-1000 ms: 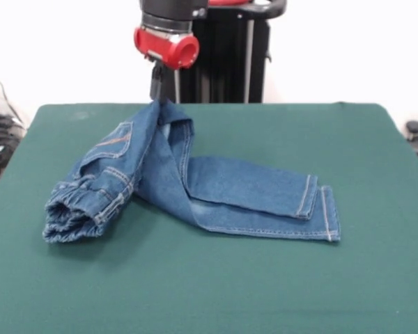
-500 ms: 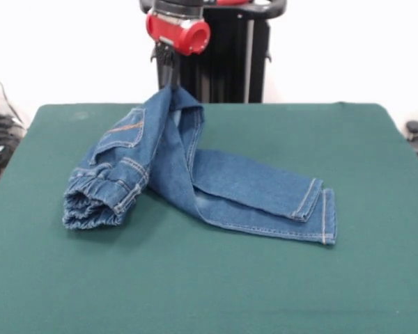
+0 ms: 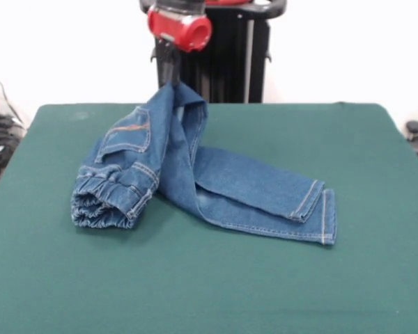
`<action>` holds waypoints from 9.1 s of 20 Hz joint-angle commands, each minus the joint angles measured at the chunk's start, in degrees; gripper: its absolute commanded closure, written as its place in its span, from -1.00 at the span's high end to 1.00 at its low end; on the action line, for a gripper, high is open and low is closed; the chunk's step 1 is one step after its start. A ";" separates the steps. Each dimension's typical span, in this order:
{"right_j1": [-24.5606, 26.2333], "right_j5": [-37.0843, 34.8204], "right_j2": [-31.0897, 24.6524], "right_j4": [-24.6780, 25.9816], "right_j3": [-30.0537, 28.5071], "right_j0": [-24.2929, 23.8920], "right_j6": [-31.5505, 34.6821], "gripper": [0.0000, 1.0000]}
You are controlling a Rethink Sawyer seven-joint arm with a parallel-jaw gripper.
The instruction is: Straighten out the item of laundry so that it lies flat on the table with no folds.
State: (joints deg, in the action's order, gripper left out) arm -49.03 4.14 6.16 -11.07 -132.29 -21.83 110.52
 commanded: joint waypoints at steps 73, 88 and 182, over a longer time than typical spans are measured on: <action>17.53 -7.81 -10.96 12.13 32.39 -4.98 8.53 1.00; 20.49 -5.73 -9.29 10.20 34.13 -2.06 9.87 1.00; 15.15 -77.11 29.66 -1.68 71.02 30.02 26.78 -1.00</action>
State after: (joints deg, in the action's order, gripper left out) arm -36.05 -62.98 34.72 -10.92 -68.54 6.01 116.92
